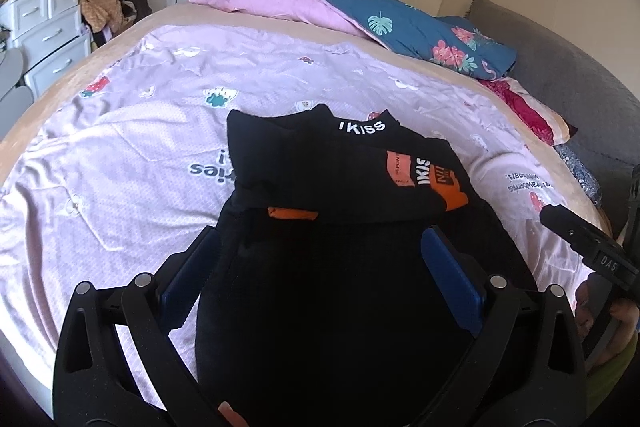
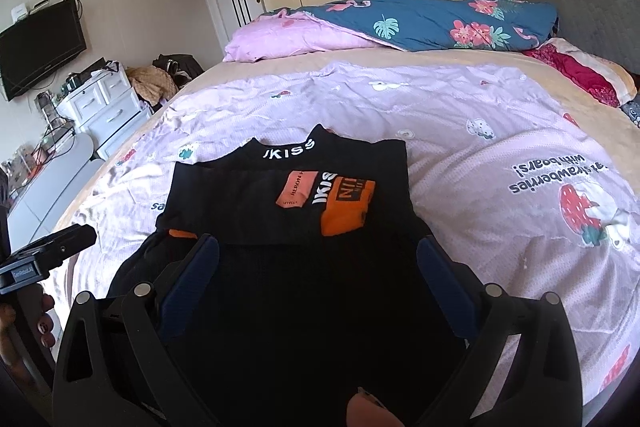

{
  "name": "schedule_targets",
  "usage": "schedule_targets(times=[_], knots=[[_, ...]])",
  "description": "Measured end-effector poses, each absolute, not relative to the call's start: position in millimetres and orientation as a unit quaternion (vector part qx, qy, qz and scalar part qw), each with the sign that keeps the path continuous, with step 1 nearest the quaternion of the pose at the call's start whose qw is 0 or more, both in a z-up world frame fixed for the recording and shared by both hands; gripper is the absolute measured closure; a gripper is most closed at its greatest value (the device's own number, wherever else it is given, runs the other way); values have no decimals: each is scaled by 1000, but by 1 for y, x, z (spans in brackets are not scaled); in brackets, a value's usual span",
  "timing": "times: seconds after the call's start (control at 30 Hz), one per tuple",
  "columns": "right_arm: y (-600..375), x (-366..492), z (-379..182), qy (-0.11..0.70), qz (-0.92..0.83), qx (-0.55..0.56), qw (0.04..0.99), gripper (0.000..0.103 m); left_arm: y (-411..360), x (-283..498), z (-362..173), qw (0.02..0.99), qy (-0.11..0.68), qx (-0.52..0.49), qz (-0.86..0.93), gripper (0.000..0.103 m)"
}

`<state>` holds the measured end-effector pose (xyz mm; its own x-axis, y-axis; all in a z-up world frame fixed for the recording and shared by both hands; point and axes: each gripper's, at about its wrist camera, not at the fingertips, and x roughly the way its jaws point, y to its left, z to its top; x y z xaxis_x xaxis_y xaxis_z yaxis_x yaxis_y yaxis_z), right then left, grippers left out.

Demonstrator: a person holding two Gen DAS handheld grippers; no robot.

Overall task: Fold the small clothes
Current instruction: 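Move both grippers down to the hem of the black shirt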

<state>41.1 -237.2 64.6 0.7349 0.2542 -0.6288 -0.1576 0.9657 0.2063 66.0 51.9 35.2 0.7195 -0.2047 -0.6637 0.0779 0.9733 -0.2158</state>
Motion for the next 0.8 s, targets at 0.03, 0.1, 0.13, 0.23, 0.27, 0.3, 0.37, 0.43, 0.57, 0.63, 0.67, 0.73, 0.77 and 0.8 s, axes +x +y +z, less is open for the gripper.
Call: schedule_targets(times=[0.03, 0.1, 0.13, 0.23, 0.27, 0.3, 0.37, 0.43, 0.57, 0.63, 0.67, 0.73, 0.77, 0.8], knots=[[-237, 39, 64, 348, 112, 69, 928, 4, 53, 64, 34, 923, 368, -87, -76, 9], [-237, 37, 63, 350, 112, 66, 928, 4, 55, 62, 32, 921, 371, -87, -74, 9], [-237, 35, 63, 352, 113, 64, 927, 4, 55, 61, 31, 921, 373, -87, -73, 9], [-235, 31, 59, 360, 114, 57, 924, 4, 59, 57, 27, 920, 377, -87, -69, 9], [-234, 30, 58, 363, 115, 55, 923, 4, 62, 56, 24, 918, 380, -87, -65, 9], [-234, 29, 56, 367, 114, 52, 922, 4, 63, 56, 22, 917, 383, -88, -63, 9], [-234, 26, 53, 373, 115, 46, 920, 4, 67, 54, 18, 915, 389, -90, -59, 9], [-235, 23, 49, 380, 113, 41, 917, 4, 73, 51, 13, 912, 396, -93, -55, 9], [-241, 18, 39, 395, 106, 36, 912, 4, 84, 45, 0, 907, 411, -88, -38, 9], [-245, 15, 35, 402, 101, 34, 909, 4, 92, 41, -7, 903, 420, -91, -31, 9], [-247, 14, 33, 405, 98, 34, 909, 4, 94, 39, -9, 901, 422, -92, -29, 9], [-251, 10, 31, 408, 95, 33, 907, 4, 101, 35, -15, 898, 430, -95, -23, 9], [-253, 9, 29, 410, 93, 34, 907, 4, 104, 34, -17, 896, 433, -95, -19, 9], [-254, 7, 28, 411, 92, 34, 906, 4, 107, 33, -20, 894, 437, -95, -17, 9]])
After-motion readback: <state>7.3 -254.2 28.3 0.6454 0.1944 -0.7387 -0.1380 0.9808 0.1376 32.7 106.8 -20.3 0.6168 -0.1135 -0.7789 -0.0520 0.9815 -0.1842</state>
